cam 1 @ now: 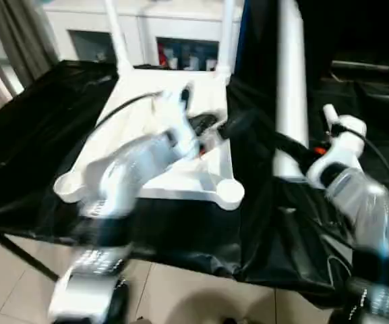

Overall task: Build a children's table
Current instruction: Pick table leg

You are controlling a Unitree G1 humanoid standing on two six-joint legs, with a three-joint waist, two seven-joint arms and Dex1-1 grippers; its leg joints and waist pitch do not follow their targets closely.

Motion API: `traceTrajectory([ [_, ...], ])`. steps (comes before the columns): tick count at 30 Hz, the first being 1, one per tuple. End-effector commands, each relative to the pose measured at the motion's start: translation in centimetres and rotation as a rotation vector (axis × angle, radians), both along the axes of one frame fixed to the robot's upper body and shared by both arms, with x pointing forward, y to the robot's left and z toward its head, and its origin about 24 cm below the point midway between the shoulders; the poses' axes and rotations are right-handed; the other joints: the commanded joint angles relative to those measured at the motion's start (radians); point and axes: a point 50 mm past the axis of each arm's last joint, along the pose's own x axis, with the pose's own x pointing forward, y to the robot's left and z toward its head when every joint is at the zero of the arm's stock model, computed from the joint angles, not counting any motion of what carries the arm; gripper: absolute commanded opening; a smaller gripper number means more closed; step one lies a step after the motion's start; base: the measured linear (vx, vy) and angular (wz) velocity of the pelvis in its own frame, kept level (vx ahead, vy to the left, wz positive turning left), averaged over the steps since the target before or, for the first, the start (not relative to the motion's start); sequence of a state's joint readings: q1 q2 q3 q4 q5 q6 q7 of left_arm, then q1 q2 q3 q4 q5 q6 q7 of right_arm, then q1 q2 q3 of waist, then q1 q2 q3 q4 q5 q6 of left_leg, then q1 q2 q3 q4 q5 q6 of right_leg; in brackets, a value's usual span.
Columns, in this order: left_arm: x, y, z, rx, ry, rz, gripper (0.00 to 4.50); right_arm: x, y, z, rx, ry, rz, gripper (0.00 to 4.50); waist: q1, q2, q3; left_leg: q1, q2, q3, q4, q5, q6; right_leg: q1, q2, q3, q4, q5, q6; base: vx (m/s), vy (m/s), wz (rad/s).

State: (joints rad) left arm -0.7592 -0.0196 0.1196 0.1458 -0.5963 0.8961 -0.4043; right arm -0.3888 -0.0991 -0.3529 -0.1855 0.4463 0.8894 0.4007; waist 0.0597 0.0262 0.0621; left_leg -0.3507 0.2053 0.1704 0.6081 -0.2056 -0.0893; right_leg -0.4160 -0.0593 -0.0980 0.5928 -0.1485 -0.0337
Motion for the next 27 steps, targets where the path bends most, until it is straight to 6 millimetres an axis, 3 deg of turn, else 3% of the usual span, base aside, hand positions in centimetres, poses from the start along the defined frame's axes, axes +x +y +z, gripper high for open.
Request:
traceTrajectory([
  [1,0.3,-0.2,-0.5,-0.017,0.059,-0.004,4.50,-0.3,0.6,1.2,0.002,-0.055,0.046,1.93,0.007,-0.013,-0.079,-0.012,-0.007,0.001,-0.057,-0.054,0.084,0.072,-0.054,0.037,-0.094,-0.391,-0.036,0.000,0.000,0.00],
  [8,1.2,-1.9,-0.6,-0.073,0.139,0.007,4.50,-1.0,2.8,1.7,-0.040,-0.136,0.190,1.93,0.012,-0.017,-0.082,-0.014,-0.008,0.000,-0.056,-0.046,0.085,0.072,-0.055,0.034,-0.097,-0.385,-0.018,0.000,0.000,0.00],
  [11,0.9,-2.6,-0.1,-0.116,0.134,-0.037,4.50,-1.0,3.2,1.6,-0.069,-0.131,0.218,1.93,0.015,-0.014,-0.086,-0.016,-0.002,-0.003,-0.056,-0.011,0.093,0.075,-0.058,0.036,-0.090,-0.324,-0.040,0.000,0.000,0.00],
  [15,1.1,-2.9,1.0,-0.173,0.128,-0.038,4.50,-1.0,3.4,1.2,-0.134,-0.116,0.215,1.93,0.013,-0.015,-0.088,-0.018,0.001,-0.002,-0.053,0.016,0.107,0.077,-0.061,0.039,-0.078,-0.242,-0.098,0.000,0.000,0.00],
  [18,1.2,-2.7,1.1,-0.162,0.126,-0.019,4.50,-0.7,3.3,1.0,-0.177,-0.114,0.196,1.93,0.014,-0.014,-0.087,-0.015,0.003,-0.002,-0.053,0.005,0.108,0.076,-0.062,0.039,-0.080,-0.255,-0.104,0.000,0.000,0.00],
  [24,1.7,-2.2,0.6,-0.111,0.151,0.084,3.86,-0.5,3.5,0.7,-0.317,-0.126,0.167,1.93,0.014,-0.018,-0.085,-0.016,0.001,0.000,-0.053,-0.006,0.096,0.079,-0.062,0.041,-0.082,-0.283,-0.085,0.000,0.000,0.00],
  [27,2.1,-2.0,0.3,-0.096,0.150,0.149,3.66,-0.3,4.6,0.7,-0.399,-0.135,0.144,1.93,0.011,-0.013,-0.086,-0.017,0.002,-0.003,-0.053,0.007,0.098,0.077,-0.059,0.039,-0.082,-0.259,-0.085,0.000,0.000,0.00],
])
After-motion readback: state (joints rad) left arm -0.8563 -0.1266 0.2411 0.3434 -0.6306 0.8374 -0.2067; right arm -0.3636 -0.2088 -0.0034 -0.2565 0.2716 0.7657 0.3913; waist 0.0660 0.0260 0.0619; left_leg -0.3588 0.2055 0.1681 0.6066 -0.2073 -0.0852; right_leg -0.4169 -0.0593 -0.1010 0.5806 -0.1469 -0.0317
